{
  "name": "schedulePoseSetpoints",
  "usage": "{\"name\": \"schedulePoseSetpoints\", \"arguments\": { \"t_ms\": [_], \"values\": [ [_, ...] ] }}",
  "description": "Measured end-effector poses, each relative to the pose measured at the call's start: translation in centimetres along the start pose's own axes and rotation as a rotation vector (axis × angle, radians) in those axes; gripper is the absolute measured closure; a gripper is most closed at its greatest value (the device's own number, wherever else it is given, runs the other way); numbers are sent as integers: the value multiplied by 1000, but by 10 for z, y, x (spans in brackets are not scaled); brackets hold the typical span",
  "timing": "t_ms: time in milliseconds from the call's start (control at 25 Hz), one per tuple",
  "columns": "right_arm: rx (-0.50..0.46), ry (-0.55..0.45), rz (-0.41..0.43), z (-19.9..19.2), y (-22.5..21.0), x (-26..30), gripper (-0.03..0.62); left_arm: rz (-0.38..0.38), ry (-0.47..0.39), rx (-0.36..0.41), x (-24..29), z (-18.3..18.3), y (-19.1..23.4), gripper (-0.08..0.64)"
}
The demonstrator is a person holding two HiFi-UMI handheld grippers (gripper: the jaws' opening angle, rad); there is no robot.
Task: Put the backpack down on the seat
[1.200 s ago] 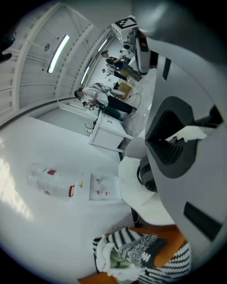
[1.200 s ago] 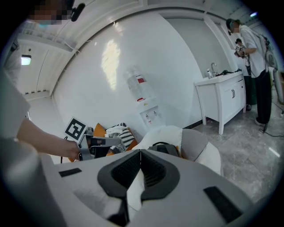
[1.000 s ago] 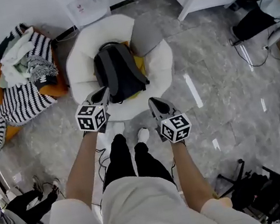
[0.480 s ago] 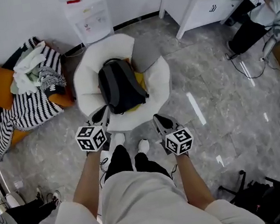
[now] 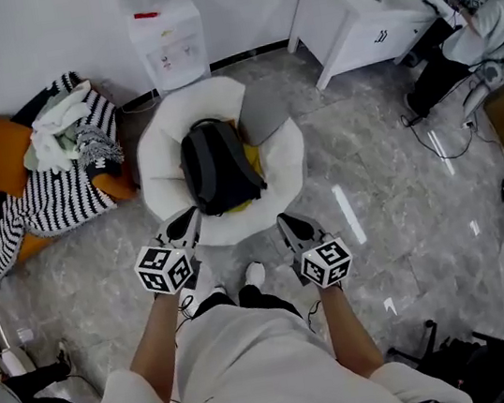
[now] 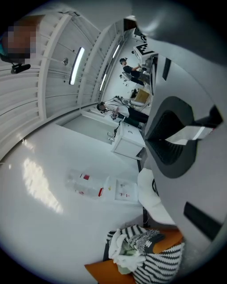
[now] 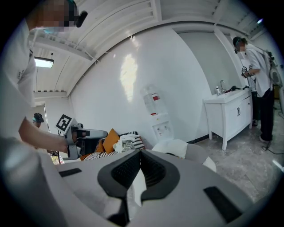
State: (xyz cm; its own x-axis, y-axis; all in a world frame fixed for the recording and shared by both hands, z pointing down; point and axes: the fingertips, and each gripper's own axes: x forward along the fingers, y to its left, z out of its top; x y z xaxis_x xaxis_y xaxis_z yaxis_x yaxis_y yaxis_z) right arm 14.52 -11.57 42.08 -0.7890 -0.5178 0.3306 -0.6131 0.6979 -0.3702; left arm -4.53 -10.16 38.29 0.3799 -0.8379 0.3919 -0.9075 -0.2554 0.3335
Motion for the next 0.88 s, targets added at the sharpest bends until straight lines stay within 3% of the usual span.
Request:
{"name": "schedulePoseSetpoints", "arguments": {
  "t_ms": [360,880],
  "values": [
    [-20,-43,-8,21,46,-6,568,-43,-40,18,-40,16,-2,543],
    [-77,-114,-70,21,133,-41,568,-79,-111,72,-135,15,11,543]
  ]
}}
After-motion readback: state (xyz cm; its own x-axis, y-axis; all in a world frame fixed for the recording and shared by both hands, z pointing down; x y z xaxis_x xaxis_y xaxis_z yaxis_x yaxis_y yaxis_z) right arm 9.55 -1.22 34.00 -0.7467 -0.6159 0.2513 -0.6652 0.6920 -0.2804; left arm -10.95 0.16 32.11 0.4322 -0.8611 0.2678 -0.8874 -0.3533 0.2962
